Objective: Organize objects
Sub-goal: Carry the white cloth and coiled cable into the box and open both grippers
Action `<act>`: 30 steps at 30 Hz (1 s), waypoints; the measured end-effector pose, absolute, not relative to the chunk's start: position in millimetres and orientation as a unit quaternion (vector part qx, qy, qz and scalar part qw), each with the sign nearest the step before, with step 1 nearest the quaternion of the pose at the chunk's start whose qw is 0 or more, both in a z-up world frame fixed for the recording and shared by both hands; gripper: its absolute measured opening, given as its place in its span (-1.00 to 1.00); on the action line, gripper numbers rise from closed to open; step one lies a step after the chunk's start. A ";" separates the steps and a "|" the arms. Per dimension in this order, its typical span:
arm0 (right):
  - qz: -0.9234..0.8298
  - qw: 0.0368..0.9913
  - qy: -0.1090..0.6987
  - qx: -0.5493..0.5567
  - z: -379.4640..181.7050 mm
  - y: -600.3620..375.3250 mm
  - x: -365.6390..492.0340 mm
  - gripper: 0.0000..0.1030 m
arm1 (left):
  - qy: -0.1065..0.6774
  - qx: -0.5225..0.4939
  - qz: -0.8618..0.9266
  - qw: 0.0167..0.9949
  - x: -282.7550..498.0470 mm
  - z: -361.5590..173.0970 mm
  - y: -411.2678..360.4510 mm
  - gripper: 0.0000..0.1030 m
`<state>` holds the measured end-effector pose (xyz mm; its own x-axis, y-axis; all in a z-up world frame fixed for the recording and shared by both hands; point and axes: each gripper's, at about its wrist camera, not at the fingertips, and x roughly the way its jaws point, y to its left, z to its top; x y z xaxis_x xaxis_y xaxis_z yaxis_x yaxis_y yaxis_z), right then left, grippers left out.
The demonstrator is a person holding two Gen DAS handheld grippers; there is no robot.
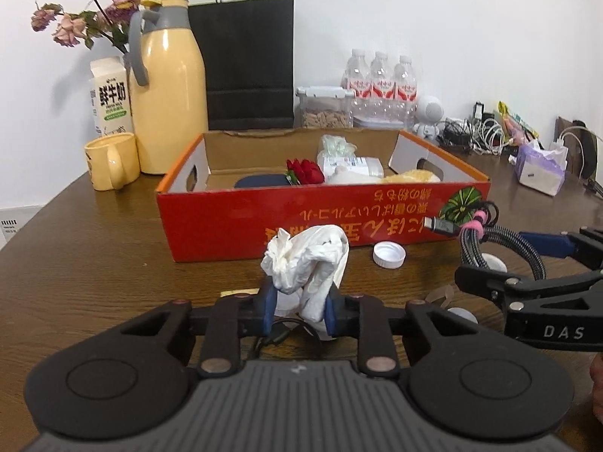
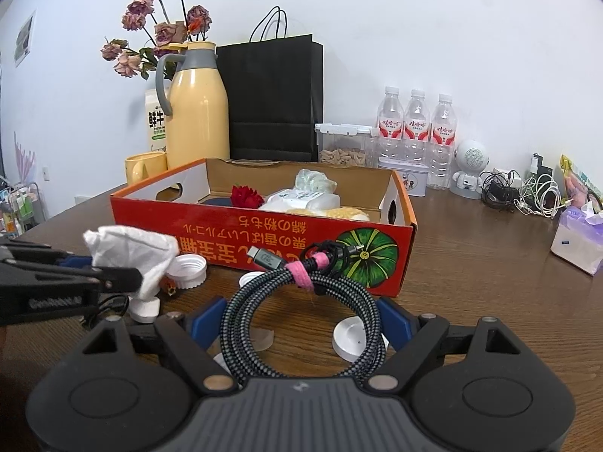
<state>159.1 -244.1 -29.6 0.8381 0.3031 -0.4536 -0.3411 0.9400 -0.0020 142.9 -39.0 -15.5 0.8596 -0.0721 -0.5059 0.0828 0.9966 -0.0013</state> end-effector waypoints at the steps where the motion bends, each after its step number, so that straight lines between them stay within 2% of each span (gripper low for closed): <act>1: 0.168 0.958 0.229 -0.042 -29.5 -244.1 158.8 0.65 | 0.258 0.009 -0.039 0.965 140.5 -13.3 -38.2 -0.53; 15: 0.184 0.964 0.190 -0.042 -5.3 -238.3 145.5 0.65 | 0.189 0.013 -0.046 0.981 130.8 32.3 -30.4 -0.53; 23: 0.187 0.971 0.144 -0.050 33.3 -218.2 181.8 0.65 | 0.155 0.005 -0.032 0.987 173.7 63.1 -28.9 -0.53; 30: 0.168 0.974 0.148 -0.038 44.6 -200.3 246.4 0.65 | 0.166 -0.010 -0.007 0.986 233.0 66.4 -27.5 -0.53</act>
